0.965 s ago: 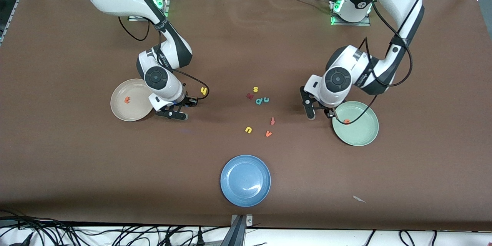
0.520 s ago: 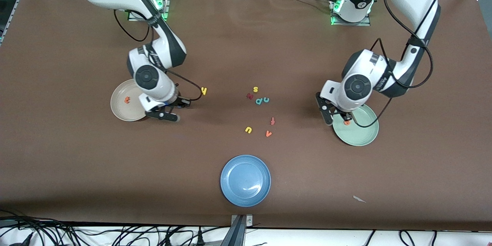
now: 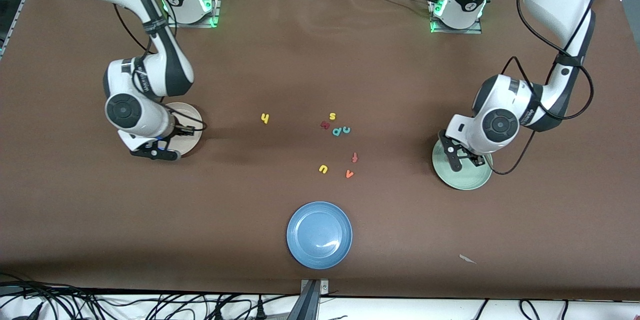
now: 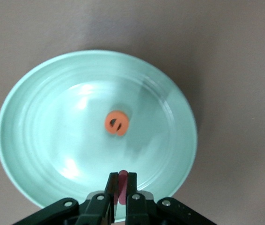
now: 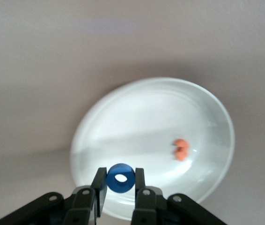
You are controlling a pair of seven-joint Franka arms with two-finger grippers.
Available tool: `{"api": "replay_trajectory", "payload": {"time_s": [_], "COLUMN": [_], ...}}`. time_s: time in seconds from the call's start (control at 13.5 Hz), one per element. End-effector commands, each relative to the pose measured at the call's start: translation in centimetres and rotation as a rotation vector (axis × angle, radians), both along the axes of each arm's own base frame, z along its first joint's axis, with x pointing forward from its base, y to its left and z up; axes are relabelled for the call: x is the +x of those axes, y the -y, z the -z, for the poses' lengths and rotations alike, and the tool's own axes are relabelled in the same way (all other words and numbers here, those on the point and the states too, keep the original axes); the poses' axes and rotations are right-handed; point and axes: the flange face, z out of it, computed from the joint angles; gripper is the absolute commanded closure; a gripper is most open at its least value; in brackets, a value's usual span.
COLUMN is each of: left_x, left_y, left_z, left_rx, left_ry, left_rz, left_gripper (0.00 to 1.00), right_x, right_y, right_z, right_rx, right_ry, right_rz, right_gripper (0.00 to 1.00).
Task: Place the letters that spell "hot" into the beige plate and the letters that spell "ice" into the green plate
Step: 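Drop the pink piece on the green plate while the right gripper drops blue o, then grasp yellow h with the right gripper while the left gripper reaches teal c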
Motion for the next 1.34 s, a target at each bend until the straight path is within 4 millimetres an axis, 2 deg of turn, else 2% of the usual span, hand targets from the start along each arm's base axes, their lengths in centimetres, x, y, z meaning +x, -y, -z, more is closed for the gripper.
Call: {"api": "replay_trajectory", "payload": {"time_s": [0.0, 0.15, 0.3, 0.37, 0.45, 0.52, 0.59, 0.67, 0.82, 1.19, 1.26], "left_x": [0.0, 0.2, 0.1, 0.1, 0.1, 0.1, 0.1, -0.2, -0.4, 0.1, 0.0], "left_y": [-1.6, -3.1, -3.3, -3.5, -3.5, -3.5, -3.6, -3.8, -4.5, -3.2, -3.3], "left_z": [0.6, 0.7, 1.0, 1.0, 1.1, 1.1, 1.2, 1.5, 1.9, 3.2, 3.2], "left_rx": [-0.013, -0.011, -0.011, -0.011, -0.010, -0.010, -0.009, -0.008, -0.003, -0.031, -0.028], "left_ry": [-0.003, -0.007, -0.011, -0.011, -0.012, -0.012, -0.014, -0.022, -0.030, 0.022, 0.017], "left_rz": [0.015, 0.044, 0.043, 0.041, 0.042, 0.042, 0.040, 0.040, 0.029, 0.054, 0.045], "left_gripper": [1.00, 1.00, 1.00, 1.00, 1.00, 1.00, 1.00, 1.00, 1.00, 0.96, 0.62], "right_x": [-1.6, -2.1, -2.4, -2.4, -2.3, -2.1, -1.9, -1.8, -1.8, -2.9, -3.5], "right_y": [1.9, 2.7, 2.8, 2.8, 2.8, 2.7, 2.4, 1.9, -1.7, -14.1, -16.4], "right_z": [2.4, 4.0, 4.6, 4.6, 4.5, 4.1, 3.3, 2.0, -0.2, -2.6, -2.6], "right_rx": [0.011, 0.010, 0.010, 0.011, 0.012, 0.012, 0.013, 0.016, 0.049, 0.118, 0.129], "right_ry": [-0.038, -0.049, -0.048, -0.048, -0.045, -0.036, -0.026, -0.005, 0.030, 0.094, 0.107], "right_rz": [-0.054, -0.048, -0.049, -0.050, -0.048, -0.045, -0.036, -0.025, -0.084, -0.171, -0.156], "right_gripper": [0.81, 0.81, 0.78, 0.63, 0.40, 0.21, 0.13, 0.09, 0.02, 0.02, 0.02]}}
